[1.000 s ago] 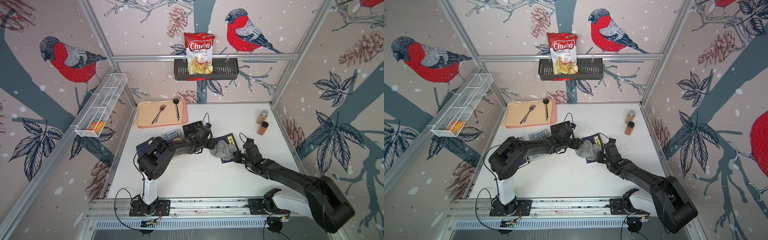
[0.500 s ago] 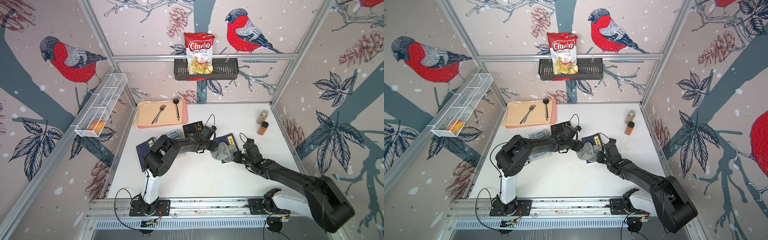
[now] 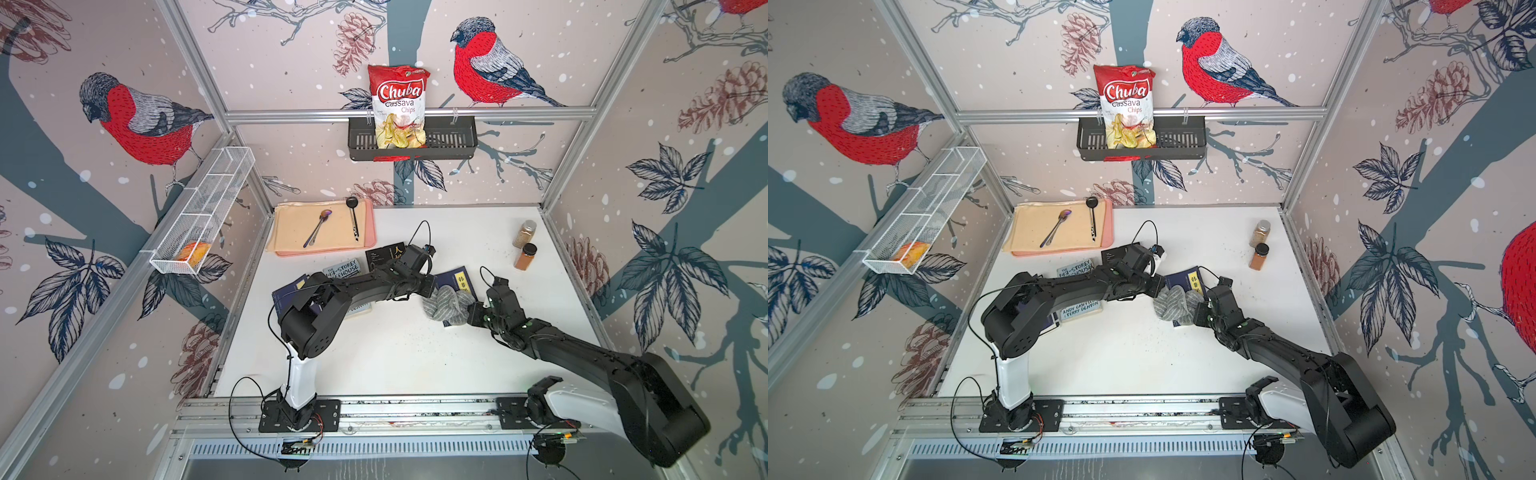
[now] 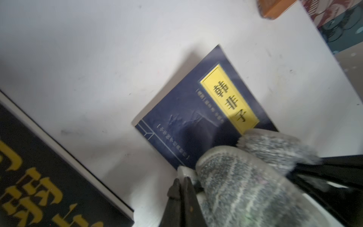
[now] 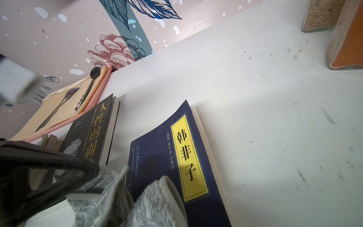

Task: Wipe the cover of the book
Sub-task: Adjust the cleaning item on the book.

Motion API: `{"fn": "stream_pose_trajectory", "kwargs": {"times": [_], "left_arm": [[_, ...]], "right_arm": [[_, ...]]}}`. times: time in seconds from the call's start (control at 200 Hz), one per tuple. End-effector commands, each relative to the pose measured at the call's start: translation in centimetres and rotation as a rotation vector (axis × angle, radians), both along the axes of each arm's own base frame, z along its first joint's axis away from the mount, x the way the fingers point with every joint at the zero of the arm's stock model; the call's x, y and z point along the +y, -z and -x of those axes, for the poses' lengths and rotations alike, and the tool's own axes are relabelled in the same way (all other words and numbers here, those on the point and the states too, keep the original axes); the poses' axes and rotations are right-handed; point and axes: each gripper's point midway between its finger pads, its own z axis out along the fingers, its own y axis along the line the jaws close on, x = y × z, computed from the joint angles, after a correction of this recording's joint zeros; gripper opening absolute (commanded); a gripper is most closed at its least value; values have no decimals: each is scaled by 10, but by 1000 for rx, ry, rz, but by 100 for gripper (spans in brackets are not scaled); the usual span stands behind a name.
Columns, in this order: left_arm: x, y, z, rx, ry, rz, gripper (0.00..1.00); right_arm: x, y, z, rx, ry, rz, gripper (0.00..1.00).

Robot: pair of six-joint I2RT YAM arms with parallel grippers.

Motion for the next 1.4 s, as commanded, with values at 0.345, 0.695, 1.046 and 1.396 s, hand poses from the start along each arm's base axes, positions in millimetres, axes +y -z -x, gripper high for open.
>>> {"fn": "stream_pose_trajectory", "kwargs": {"times": [0.345,0.695,1.046,1.396], "left_arm": [[-52,-79,21,-32,136,247,0],[-94,-9,48,106,170,325,0],[-106,-9,69,191,271,453,45],[-101,-57,74,131,310,457,67]], "right_arm": [[7,-26,-31,-88,49,-75,10],[-18,-15,-31,-74,129,-88,18],[-34,-22,-30,-98,181,-82,51],[-41,-38,-30,-150,202,-86,56]]}}
